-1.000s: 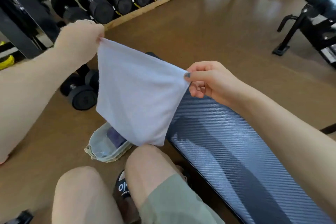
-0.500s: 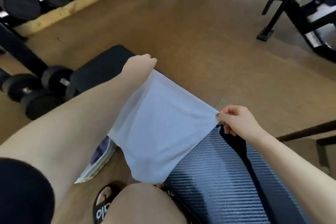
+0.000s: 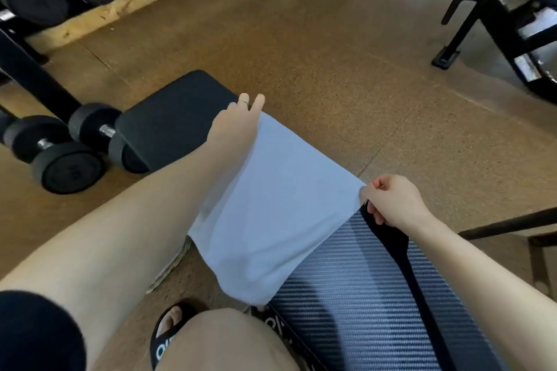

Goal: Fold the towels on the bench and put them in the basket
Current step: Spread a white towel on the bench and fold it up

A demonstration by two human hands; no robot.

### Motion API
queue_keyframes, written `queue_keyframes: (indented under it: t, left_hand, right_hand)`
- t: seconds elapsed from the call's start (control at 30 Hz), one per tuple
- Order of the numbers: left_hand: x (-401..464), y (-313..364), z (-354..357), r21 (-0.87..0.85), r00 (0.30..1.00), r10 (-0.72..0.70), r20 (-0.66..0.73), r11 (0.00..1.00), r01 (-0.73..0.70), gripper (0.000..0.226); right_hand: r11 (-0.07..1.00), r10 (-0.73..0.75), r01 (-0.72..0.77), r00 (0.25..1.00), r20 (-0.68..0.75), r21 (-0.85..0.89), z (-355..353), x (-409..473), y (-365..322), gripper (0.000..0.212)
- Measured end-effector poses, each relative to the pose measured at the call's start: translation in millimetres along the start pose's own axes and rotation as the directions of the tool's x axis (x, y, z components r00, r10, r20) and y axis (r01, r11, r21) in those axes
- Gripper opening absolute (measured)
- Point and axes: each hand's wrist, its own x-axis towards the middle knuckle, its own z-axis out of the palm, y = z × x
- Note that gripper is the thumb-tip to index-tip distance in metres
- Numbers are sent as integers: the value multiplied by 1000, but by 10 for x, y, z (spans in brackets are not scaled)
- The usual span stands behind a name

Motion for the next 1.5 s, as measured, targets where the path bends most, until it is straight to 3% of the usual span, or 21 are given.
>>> queue_keyframes:
  t: [0.13,0.23,0.33,0.47,0.57,0.63,0.7,0.8,0.87,0.9,0.93,1.0,1.1,1.33,1.4,1.5]
  left_hand:
    - [-683,59,-150,-72,997,13,-78,997,-19,35]
    - [-1378,265,-271,-287,971,157,182,953,-101,37]
    - [-2007,532,-272,-188,900,272,342,958,-218,54]
    - [-2430,677,-97,-80,948,172,267,984,-157,65]
    - [-2532,676,-54,-74,973,24,228,997,-8,63]
    - [-2595,672,-48,-177,966,-117,229,971,160,67]
    - [-2645,654,-25,-433,894,-317,317,790,434,76]
    - [-2760,683,104,-686,745,-407,528,312,657,79]
    - [-2863,787,174,-752,678,-381,629,-78,654,74]
    - [-2901,845,190,-753,645,-396,654,-268,600,60]
    - [-2940,894,183,-746,612,-427,666,-397,535,44]
    - [-2971,923,220,-734,534,-503,679,-490,471,37]
    - [-2987,931,291,-693,496,-492,716,-588,417,43]
    - [-3009,878,127,-471,489,-244,838,-776,420,12]
    - [-3038,874,107,-453,509,-180,842,-749,484,13]
    - [-3047,924,138,-535,528,-212,823,-604,591,18]
  right_hand:
    - [999,-2,1,1000,-19,-43,3,-68,-33,25]
    - [998,-3,1,1000,-24,-69,1,-116,-68,33]
    - [998,-4,3,1000,-30,-59,4,-154,-85,34]
    - [1000,-9,8,999,-36,-24,-10,-201,-88,31]
    - [1000,-2,3,999,-42,13,-19,-231,-77,31]
    - [1000,-10,10,999,-48,0,-12,-250,-71,32]
    - [1000,-18,17,998,-58,-18,3,-263,-73,32]
    - [999,-16,14,998,-58,-29,23,-286,-76,33]
    - [1000,-11,10,998,-61,-27,33,-300,-73,33]
    - [1000,-11,10,998,-64,-22,36,-306,-74,32]
    - [1000,-12,11,998,-66,-12,41,-312,-75,30]
    - [1000,-18,18,998,-68,-1,47,-317,-80,28]
    - [1000,-23,23,997,-75,3,45,-313,-73,28]
    - [999,-29,31,996,-81,18,44,-294,-46,31]
    - [999,-35,37,996,-81,24,45,-288,-43,32]
    - [999,-31,34,996,-87,28,49,-290,-34,32]
